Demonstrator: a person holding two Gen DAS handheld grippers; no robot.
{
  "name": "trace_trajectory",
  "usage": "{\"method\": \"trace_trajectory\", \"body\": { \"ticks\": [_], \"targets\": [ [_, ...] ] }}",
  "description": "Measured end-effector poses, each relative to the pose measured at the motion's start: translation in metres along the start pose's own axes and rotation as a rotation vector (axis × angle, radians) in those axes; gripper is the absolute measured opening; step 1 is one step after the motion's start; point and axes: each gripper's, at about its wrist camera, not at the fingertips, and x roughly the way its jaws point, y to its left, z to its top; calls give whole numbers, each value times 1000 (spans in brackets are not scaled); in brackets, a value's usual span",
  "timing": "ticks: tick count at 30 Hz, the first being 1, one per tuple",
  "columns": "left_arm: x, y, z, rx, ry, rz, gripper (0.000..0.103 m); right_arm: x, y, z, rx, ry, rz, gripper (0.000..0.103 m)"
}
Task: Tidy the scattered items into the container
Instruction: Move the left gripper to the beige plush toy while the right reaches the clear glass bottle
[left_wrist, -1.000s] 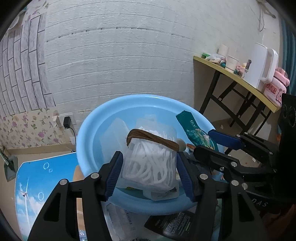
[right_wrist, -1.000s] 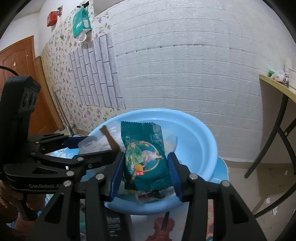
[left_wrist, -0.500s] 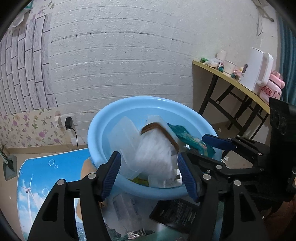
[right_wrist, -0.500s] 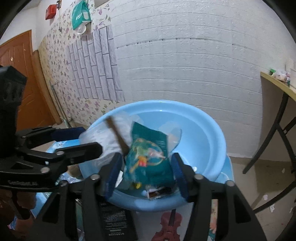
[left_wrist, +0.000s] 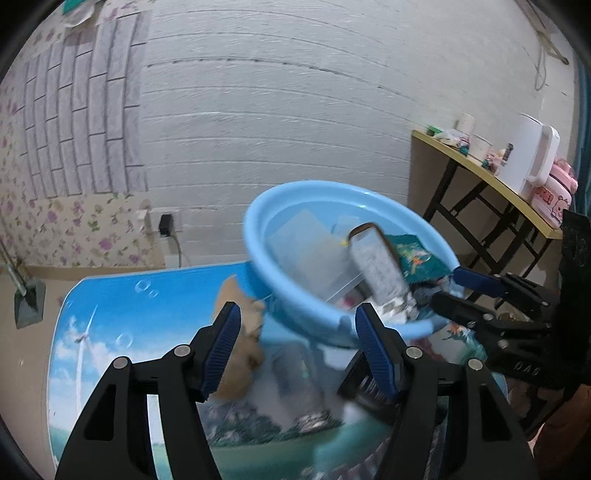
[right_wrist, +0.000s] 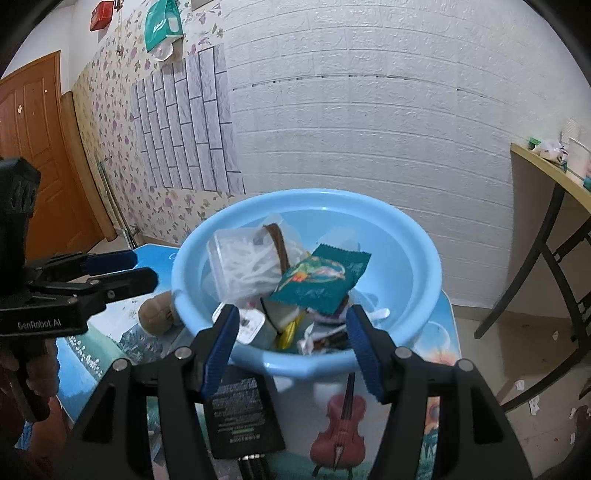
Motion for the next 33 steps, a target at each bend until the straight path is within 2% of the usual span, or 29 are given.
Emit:
{"method": "trace_trajectory", "body": {
  "ticks": [10,15,24,28,33],
  "targets": [
    [-34,26,-34,-48,-7,45,67,-20,21,-11,29,10,-1,60],
    [-44,36,-51,-61,6,64,67,-23,33,-23,81,28,26,60],
    [-53,58,-66,-89,20,83,68,-15,64,-40,62,91,80,59],
    [-51,60,-68,-82,32,81,68,-6,75,-46,54,121,90,46],
    [-40,63,-71,-69,59,78,69,7,82,-50,67,157,111,46]
  ]
}}
